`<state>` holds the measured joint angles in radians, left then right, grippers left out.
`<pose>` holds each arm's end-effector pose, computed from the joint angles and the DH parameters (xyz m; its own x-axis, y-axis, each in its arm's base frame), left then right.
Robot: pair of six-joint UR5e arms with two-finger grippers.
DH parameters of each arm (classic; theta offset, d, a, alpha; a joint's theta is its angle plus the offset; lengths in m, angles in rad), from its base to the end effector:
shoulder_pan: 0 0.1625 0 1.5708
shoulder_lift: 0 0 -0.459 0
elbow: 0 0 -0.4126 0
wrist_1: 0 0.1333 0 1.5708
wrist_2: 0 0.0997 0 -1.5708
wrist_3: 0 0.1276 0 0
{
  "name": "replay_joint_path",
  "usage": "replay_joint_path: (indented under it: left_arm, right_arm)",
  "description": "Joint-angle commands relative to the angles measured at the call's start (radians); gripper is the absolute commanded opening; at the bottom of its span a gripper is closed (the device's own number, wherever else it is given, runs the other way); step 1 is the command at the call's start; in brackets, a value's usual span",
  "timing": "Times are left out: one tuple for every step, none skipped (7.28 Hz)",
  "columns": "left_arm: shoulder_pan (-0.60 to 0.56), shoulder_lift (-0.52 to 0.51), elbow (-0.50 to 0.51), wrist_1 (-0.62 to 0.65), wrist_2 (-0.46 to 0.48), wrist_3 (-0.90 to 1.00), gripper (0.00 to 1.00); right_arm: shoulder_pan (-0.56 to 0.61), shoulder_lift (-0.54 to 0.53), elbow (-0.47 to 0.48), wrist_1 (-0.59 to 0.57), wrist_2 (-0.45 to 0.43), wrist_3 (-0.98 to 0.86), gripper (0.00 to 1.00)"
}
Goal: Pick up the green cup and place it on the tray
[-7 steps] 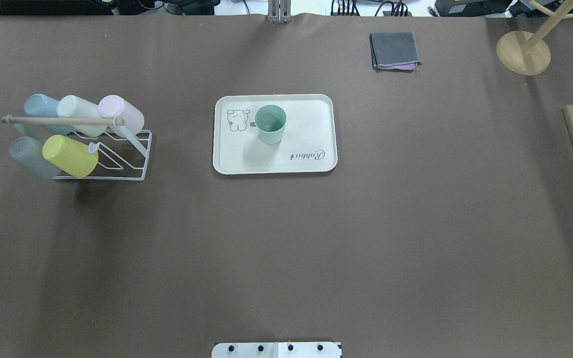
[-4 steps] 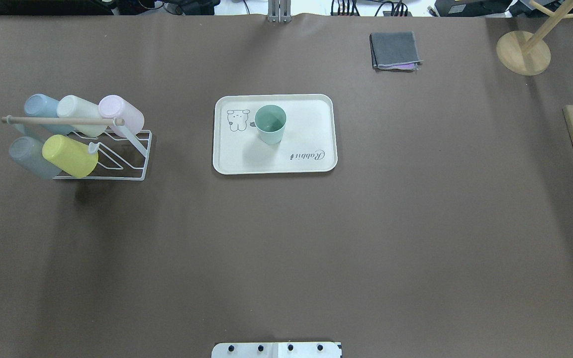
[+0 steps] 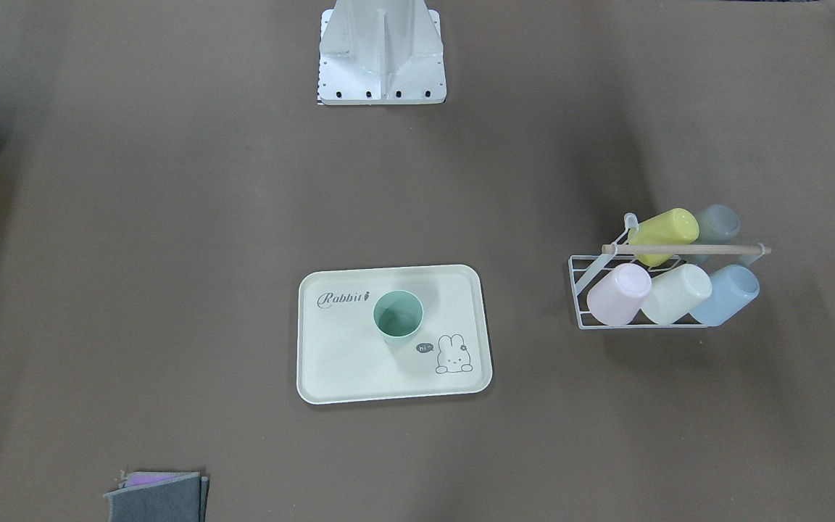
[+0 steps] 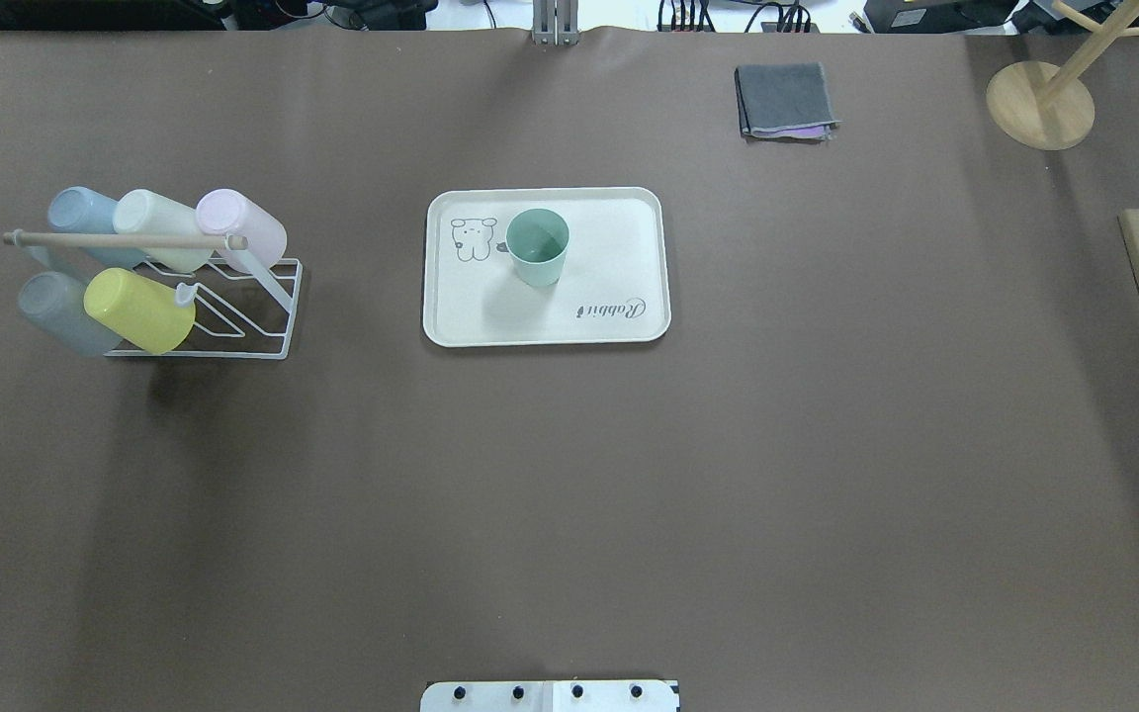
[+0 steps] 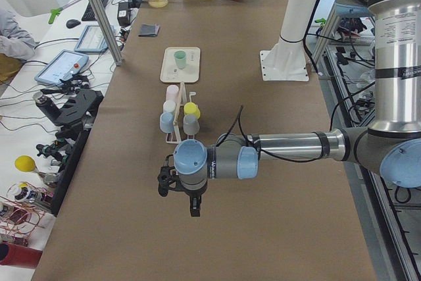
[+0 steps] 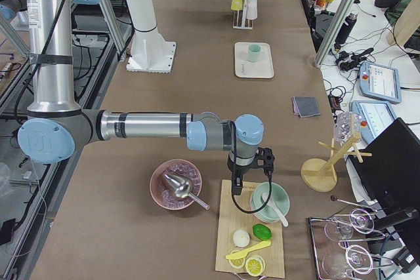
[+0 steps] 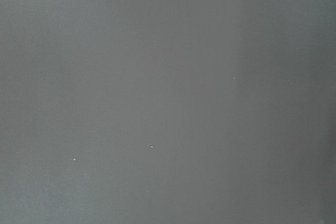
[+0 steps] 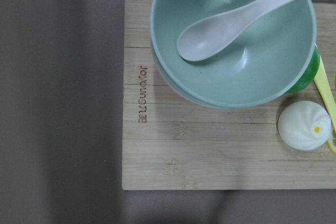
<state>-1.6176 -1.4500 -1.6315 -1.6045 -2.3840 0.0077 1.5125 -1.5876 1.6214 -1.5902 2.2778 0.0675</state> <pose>-0.0618 -0.4515 0.7332 0.6859 -0.0436 -0.7264 0.0415 0.9989 -0.0208 0.0209 -0.5078 0.7031 0.7607 0.0138 0.6490 0.0070 0.9995 -0.0294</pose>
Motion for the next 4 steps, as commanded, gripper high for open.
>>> replay_joint_path:
  left_arm:
    - [-0.001, 0.002, -0.004, 0.0, 0.0, 0.0, 0.98]
    - [-0.001, 0.002, -0.002, 0.0, 0.0, 0.0, 0.98]
    - [-0.001, 0.002, -0.001, 0.0, 0.0, 0.0, 0.98]
    - [-0.001, 0.002, 0.001, 0.0, 0.0, 0.0, 0.98]
  right_arm:
    - [0.0, 0.0, 0.0, 0.001, 0.0, 0.0, 1.0]
    - [0.0, 0.0, 0.002, 0.001, 0.0, 0.0, 1.0]
    - [0.0, 0.0, 0.0, 0.001, 0.0, 0.0, 1.0]
    - [0.0, -0.002, 0.005, 0.001, 0.002, -0.002, 1.0]
